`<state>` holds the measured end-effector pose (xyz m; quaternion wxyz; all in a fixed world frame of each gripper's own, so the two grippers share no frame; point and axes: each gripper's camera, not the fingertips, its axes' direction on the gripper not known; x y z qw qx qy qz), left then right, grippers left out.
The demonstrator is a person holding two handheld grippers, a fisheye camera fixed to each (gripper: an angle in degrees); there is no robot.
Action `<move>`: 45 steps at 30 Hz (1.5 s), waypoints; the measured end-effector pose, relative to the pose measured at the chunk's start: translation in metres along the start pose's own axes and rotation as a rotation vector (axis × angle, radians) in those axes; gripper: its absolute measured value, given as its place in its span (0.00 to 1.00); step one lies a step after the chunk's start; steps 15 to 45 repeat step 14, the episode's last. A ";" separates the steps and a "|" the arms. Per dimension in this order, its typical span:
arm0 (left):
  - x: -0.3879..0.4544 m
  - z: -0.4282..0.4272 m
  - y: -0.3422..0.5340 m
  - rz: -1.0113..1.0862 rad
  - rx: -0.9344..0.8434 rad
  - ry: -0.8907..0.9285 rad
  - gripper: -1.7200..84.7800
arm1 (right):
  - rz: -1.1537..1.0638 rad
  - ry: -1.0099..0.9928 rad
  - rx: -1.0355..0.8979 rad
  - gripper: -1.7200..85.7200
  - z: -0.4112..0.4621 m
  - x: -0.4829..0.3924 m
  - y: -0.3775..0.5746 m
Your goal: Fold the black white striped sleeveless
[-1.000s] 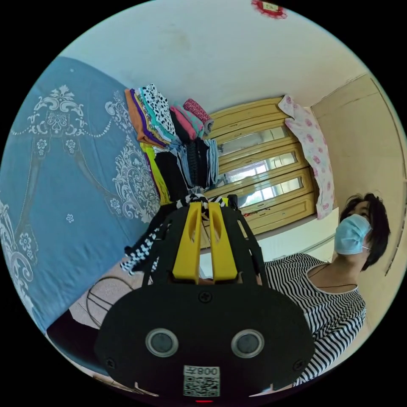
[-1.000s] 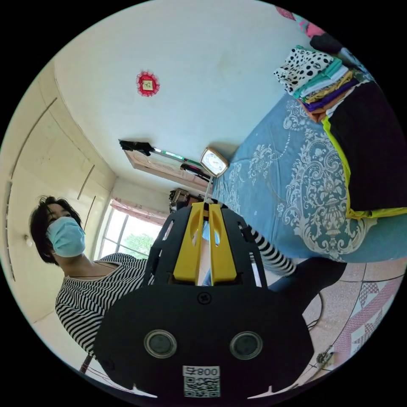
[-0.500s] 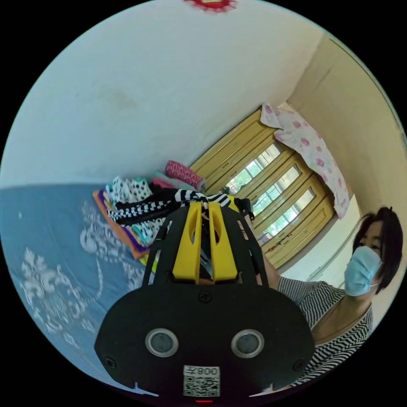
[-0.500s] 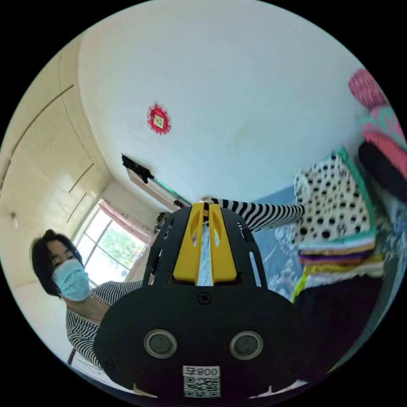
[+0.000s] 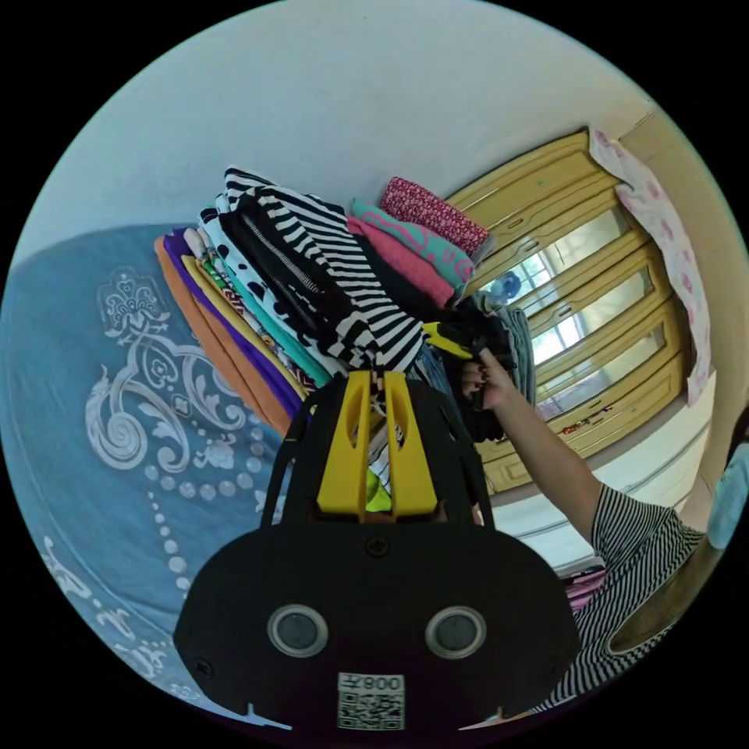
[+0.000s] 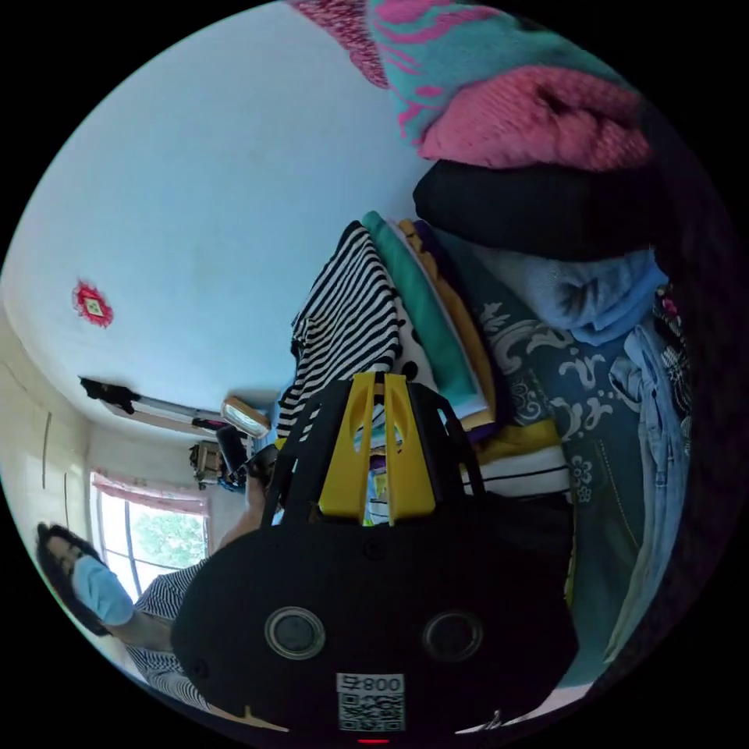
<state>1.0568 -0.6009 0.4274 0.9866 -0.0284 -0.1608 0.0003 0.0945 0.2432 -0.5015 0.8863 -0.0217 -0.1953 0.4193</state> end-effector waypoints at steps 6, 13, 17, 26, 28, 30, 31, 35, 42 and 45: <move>0.039 0.009 -0.013 0.057 0.017 0.010 0.08 | -0.065 0.023 0.058 0.03 -0.008 -0.006 0.003; 0.118 0.006 -0.030 0.149 0.110 -0.050 0.05 | -0.252 0.165 0.118 0.02 0.004 -0.073 0.028; 0.128 0.016 -0.040 0.144 0.099 -0.085 0.04 | -0.274 0.186 0.105 0.02 0.011 -0.080 0.028; 0.128 0.016 -0.040 0.144 0.099 -0.085 0.04 | -0.274 0.186 0.105 0.02 0.011 -0.080 0.028; 0.128 0.016 -0.040 0.144 0.099 -0.085 0.04 | -0.274 0.186 0.105 0.02 0.011 -0.080 0.028; 0.128 0.016 -0.040 0.144 0.099 -0.085 0.04 | -0.274 0.186 0.105 0.02 0.011 -0.080 0.028; 0.128 0.016 -0.040 0.144 0.099 -0.085 0.04 | -0.274 0.186 0.105 0.02 0.011 -0.080 0.028; 0.128 0.016 -0.040 0.144 0.099 -0.085 0.04 | -0.274 0.186 0.105 0.02 0.011 -0.080 0.028; 0.128 0.016 -0.040 0.144 0.099 -0.085 0.04 | -0.274 0.186 0.105 0.02 0.011 -0.080 0.028; 0.128 0.016 -0.040 0.144 0.099 -0.085 0.04 | -0.274 0.186 0.105 0.02 0.011 -0.080 0.028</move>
